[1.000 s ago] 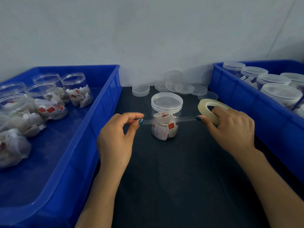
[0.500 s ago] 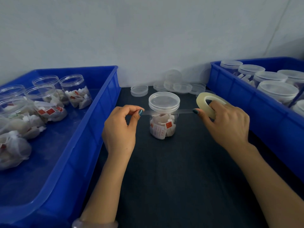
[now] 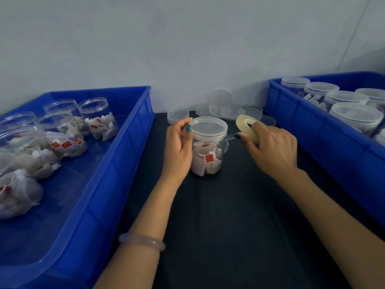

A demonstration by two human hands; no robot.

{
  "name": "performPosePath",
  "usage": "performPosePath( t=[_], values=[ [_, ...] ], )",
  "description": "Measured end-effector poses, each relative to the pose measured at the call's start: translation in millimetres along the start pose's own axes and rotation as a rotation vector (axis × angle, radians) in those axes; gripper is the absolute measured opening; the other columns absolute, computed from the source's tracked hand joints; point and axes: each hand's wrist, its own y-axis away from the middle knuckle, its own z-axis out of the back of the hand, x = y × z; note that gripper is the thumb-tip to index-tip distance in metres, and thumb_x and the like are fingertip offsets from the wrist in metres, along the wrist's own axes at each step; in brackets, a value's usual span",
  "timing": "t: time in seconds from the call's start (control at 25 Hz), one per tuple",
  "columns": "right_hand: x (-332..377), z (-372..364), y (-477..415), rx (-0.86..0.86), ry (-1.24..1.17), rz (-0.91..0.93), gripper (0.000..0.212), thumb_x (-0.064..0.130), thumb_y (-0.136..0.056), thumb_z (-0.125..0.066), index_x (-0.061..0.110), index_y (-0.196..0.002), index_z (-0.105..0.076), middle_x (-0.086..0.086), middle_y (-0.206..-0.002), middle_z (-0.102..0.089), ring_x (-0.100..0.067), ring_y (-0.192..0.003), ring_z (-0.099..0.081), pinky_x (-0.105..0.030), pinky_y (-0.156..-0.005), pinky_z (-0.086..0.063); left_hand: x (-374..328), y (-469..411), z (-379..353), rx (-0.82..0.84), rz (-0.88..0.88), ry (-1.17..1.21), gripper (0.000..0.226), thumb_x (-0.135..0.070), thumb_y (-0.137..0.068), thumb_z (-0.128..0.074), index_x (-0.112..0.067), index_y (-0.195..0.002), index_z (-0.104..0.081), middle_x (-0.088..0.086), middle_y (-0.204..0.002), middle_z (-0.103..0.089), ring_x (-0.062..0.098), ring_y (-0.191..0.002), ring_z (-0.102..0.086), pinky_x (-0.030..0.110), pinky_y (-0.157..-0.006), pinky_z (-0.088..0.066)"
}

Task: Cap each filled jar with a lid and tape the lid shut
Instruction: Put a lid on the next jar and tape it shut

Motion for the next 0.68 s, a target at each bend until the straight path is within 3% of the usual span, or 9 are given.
performPosePath(
  t=[0.08,0.2,0.32,0.4,0.48,0.56,0.68],
  values=[
    [3,-3,1,-0.016,-0.024,-0.018,0.070,0.065,-0.094,-0.029,0.006,-0.093,-0.066,0.001,-0.062,-0.046,-0.018,-0.052,-0.041,-0.029,-0.054,-0.030,-1,-1,-11,0.081,0.102,0.155,0.043,-0.042,-0.106,-0.026,-0.027,-0.141,-0.048,-0.014,-0.133,-0.052,-0.017,-0.117,-0.047,0.003,-0.095,-0.038],
    [6,-5,3,-0.038,-0.027,-0.027,0.067,0.064,-0.098,-0.032,0.006,-0.088,-0.065,0.004,-0.060,-0.041,-0.016,-0.049,-0.038,-0.025,-0.053,-0.023,-1,0,-22,0.132,0.193,0.269,0.066,-0.064,-0.098,-0.014,-0.030,-0.147,-0.041,-0.033,-0.116,-0.052,-0.030,-0.099,-0.048,-0.005,-0.079,-0.037],
    [6,-4,4,-0.029,-0.042,-0.044,0.068,0.064,-0.097,-0.030,0.006,-0.091,-0.066,0.004,-0.062,-0.043,-0.016,-0.050,-0.039,-0.026,-0.054,-0.025,-5,4,-23,0.176,0.140,0.220,0.082,-0.090,-0.072,-0.032,-0.040,-0.137,-0.038,-0.035,-0.117,-0.052,-0.028,-0.105,-0.048,-0.002,-0.084,-0.039],
    [6,-2,6,-0.005,-0.055,-0.055,0.071,0.064,-0.094,-0.026,0.006,-0.095,-0.066,0.003,-0.063,-0.046,-0.017,-0.053,-0.042,-0.028,-0.054,-0.028,-4,7,-25,0.198,0.079,0.172,0.084,-0.075,-0.067,-0.069,-0.038,-0.135,-0.037,-0.029,-0.122,-0.054,-0.016,-0.115,-0.051,0.015,-0.096,-0.048],
    [4,-1,7,0.052,-0.050,-0.084,0.072,0.066,-0.091,-0.024,0.008,-0.099,-0.066,0.000,-0.066,-0.052,-0.019,-0.057,-0.047,-0.030,-0.055,-0.034,-2,9,-26,0.185,0.030,0.149,0.089,-0.056,-0.060,-0.082,-0.034,-0.135,-0.040,-0.024,-0.125,-0.056,-0.007,-0.118,-0.054,0.028,-0.098,-0.051],
    [0,3,8,0.123,-0.043,-0.115,0.069,0.069,-0.089,-0.026,0.013,-0.098,-0.064,0.001,-0.068,-0.055,-0.020,-0.062,-0.054,-0.032,-0.058,-0.039,-2,8,-25,0.177,0.012,0.163,0.088,-0.048,-0.060,-0.085,-0.026,-0.136,-0.045,-0.016,-0.127,-0.059,-0.001,-0.118,-0.057,0.030,-0.097,-0.052],
    [-5,9,9,0.177,-0.167,-0.104,0.069,0.080,-0.081,-0.023,0.020,-0.078,-0.058,0.006,-0.061,-0.054,-0.018,-0.059,-0.054,-0.033,-0.057,-0.038,-4,6,-18,0.247,0.043,0.233,0.079,-0.037,-0.069,-0.086,-0.018,-0.137,-0.050,-0.010,-0.126,-0.063,0.001,-0.114,-0.061,0.019,-0.089,-0.052]
  ],
)
